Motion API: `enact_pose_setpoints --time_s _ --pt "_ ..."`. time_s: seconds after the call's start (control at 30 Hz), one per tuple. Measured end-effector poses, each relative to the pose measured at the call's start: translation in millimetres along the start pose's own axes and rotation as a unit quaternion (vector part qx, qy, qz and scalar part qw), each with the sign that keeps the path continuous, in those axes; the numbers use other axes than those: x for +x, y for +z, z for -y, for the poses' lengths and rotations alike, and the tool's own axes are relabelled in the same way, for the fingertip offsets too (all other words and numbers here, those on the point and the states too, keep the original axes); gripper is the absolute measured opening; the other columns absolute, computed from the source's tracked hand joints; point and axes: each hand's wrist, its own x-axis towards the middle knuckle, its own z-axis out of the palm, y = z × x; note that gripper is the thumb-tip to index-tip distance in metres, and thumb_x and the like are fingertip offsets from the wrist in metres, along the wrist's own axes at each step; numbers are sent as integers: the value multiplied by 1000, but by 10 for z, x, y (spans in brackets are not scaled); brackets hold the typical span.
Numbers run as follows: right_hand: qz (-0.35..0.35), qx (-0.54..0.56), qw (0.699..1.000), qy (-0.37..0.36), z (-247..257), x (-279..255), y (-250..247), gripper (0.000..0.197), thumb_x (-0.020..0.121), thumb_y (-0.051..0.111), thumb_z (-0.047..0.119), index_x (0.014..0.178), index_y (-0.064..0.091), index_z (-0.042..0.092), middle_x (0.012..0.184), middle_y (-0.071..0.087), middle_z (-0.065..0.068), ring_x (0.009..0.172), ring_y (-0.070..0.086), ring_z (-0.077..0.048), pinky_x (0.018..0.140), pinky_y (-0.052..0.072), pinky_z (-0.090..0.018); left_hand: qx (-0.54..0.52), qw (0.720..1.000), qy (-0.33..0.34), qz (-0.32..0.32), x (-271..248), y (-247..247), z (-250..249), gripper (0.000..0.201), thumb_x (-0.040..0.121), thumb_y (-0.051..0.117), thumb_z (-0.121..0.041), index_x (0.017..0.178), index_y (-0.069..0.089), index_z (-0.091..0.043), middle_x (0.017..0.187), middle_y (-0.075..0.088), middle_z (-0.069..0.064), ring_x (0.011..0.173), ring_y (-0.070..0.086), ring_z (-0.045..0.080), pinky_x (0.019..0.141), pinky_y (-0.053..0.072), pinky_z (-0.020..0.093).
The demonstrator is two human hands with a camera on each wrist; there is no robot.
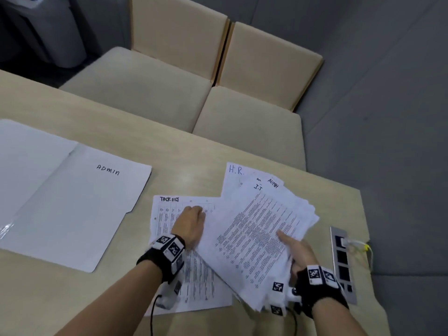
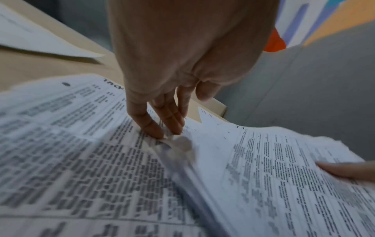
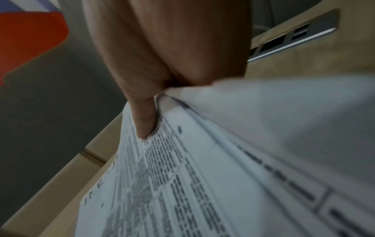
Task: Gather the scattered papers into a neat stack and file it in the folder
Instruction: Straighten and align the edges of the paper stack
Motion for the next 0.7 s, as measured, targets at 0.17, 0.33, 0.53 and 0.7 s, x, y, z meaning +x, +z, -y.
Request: enact_pose_setpoints --time_s 0.17,0.33,0.53,0.7 --pt "52 -15 998 -39 174 316 136 40 89 72 8 128 66 5 126 71 -19 111 71 -34 101 50 -59 3 998 -55 4 151 176 -139 55 98 40 -48 117 59 0 118 60 23 109 59 39 96 50 47" --pt "-12 -179 980 -92 288 486 261 51 82 82 19 126 58 23 147 52 -16 123 60 -32 107 45 -43 60 993 -93 34 110 192 -158 52 87 51 -52 122 61 -15 130 53 17 114 57 35 99 48 49" --pt "-39 -233 971 -18 332 489 332 50 76 83 1 120 60 -6 119 67 -18 91 69 -31 75 57 -38 71 919 -321 -220 -151 -191 145 75 77 76 -33 133 37 -1 138 38 18 126 39 34 95 43 49" --pt "42 -193 979 -51 221 334 518 22 85 72 -4 103 68 8 98 73 -11 84 67 -28 76 55 -40 -28 931 -320 -175 -209 -260 317 69 82 75 -18 132 36 8 134 44 26 118 51 41 84 45 39"
